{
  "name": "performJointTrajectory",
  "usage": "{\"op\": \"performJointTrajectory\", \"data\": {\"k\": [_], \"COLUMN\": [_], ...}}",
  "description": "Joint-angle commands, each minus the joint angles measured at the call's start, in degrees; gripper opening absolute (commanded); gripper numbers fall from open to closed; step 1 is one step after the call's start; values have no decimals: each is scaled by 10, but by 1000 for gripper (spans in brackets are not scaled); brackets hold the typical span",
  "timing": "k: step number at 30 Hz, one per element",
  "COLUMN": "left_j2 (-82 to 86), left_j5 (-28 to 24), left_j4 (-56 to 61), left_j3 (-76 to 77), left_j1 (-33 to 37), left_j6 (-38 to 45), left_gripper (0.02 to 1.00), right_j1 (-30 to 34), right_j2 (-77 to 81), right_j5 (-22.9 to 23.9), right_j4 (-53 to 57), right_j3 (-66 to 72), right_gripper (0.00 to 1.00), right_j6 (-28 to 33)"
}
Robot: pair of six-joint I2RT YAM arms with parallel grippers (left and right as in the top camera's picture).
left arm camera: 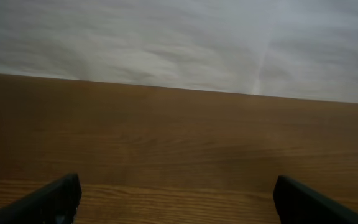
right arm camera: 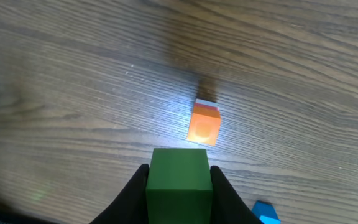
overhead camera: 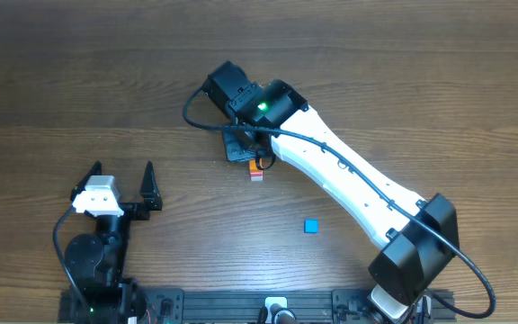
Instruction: Stack Cubes
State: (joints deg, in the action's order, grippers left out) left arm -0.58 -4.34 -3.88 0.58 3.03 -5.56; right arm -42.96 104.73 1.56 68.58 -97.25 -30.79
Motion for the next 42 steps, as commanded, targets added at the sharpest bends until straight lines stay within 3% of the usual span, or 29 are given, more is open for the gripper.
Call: {"op": "performJointTrajectory", "data": {"k": [1,42], "left_j2": [4,4], "left_j5": [-6,-6], "left_j4": [-2,-2], "left_j3": [-2,-2], "left_j1": [3,3], "left_j6": [7,7], "left_gripper": [1000,1000], "right_j1": [-3,-16], "right_j2": [4,70], "right_j5": [42,39], "right_j4": [-3,-30], "right_j3": [27,56], "right_gripper": [12,12], "right_j6": [-38,-103]}}
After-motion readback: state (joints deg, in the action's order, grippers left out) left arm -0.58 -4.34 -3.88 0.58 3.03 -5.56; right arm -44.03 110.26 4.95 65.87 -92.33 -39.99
